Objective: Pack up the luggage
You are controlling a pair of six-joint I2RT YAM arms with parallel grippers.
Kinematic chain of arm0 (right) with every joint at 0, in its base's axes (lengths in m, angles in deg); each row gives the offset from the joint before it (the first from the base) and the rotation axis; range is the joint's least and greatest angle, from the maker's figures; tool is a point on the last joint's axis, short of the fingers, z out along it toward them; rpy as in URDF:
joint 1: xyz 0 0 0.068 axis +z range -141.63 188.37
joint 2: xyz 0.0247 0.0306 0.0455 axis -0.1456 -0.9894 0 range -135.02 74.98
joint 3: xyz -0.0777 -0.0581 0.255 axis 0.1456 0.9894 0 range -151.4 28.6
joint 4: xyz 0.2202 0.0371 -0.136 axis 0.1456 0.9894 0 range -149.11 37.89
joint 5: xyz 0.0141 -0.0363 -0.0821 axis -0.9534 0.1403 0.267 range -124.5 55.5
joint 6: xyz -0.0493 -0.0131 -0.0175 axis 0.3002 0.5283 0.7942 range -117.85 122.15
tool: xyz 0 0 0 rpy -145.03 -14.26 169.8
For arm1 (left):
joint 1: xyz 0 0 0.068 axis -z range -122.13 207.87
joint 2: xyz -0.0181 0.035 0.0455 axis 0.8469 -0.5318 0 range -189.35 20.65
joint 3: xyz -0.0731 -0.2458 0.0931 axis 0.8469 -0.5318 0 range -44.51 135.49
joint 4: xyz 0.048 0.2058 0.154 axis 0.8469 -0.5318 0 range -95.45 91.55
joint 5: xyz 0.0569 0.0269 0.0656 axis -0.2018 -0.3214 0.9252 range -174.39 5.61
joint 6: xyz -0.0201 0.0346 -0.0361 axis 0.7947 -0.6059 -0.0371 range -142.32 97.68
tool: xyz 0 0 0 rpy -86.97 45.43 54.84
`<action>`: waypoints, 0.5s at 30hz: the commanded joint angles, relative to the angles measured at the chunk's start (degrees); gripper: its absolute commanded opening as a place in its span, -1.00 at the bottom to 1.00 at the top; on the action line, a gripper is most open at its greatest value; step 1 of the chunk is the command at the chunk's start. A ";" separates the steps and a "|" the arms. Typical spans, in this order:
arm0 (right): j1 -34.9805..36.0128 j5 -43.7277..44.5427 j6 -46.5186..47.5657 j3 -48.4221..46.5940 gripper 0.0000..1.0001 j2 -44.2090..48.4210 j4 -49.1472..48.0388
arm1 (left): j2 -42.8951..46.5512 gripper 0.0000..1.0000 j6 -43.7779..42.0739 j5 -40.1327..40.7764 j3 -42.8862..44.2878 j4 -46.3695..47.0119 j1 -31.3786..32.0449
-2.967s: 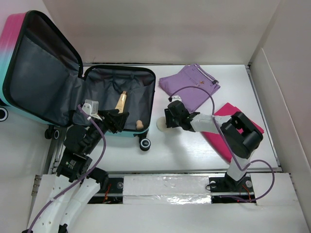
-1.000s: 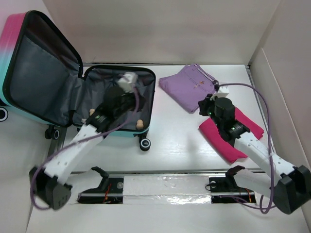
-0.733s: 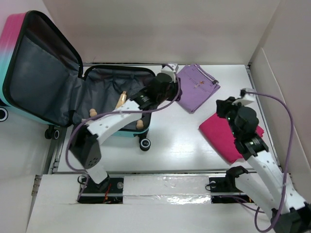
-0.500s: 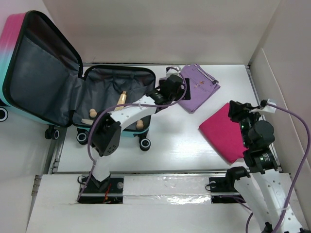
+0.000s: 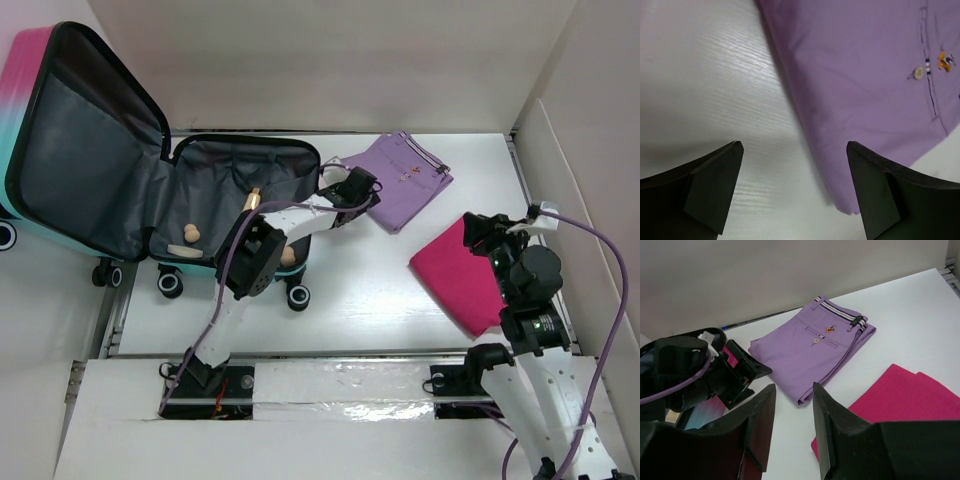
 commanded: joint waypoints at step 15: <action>-0.32 -3.19 0.83 -0.77 -0.16 0.54 -0.39 | -11.75 0.53 12.34 2.29 17.86 -10.71 -2.44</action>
